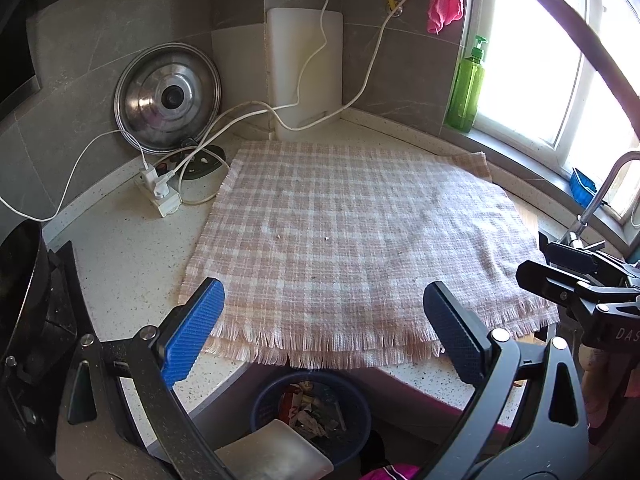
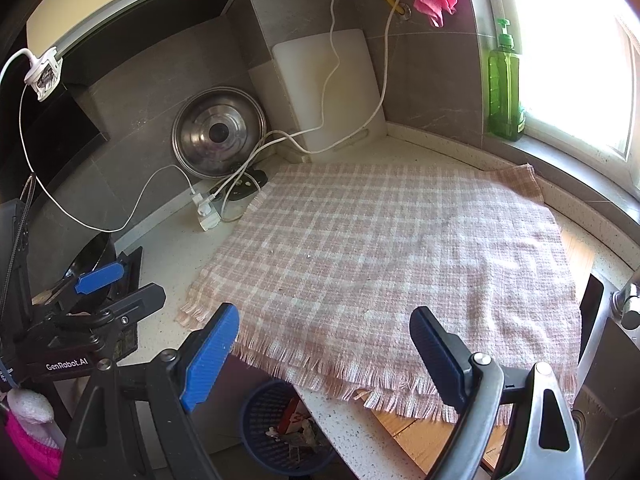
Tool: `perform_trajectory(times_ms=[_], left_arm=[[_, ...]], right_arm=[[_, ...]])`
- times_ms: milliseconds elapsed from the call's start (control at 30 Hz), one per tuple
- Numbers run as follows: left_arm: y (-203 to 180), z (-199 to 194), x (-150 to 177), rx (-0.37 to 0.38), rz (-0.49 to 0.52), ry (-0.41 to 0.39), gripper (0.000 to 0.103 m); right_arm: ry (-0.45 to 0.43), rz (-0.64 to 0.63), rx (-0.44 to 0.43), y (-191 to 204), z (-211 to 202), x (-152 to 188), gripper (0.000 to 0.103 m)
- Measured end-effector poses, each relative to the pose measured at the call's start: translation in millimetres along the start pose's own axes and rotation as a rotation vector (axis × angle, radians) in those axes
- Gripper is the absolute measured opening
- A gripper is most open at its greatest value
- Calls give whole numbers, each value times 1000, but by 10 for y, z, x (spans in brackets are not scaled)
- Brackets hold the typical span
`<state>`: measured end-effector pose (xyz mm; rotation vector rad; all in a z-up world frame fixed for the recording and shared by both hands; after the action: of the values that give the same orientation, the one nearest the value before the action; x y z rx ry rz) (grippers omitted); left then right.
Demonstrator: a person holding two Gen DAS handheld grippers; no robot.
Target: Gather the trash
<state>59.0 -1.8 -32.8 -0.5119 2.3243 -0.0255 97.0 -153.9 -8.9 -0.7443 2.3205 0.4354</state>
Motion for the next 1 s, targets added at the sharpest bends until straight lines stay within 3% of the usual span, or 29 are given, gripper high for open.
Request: perform_trajectory(times_ms=[1000], left_arm=[[-44, 59, 31, 13, -11, 25, 101]], right_arm=[[4, 11, 2, -20, 9, 25, 89]])
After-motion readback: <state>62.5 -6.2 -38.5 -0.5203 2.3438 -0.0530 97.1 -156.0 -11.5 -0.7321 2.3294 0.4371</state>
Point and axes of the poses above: each gripper's, at about its wrist camera, not at the fingertips, and z roughly the way its jaws point, y to its left, x to its underside, the point moved 7 cm from there along z, roughly the way its jaws point, and after that the axes turned 12 degrees about -z, right-handed, at the moved point
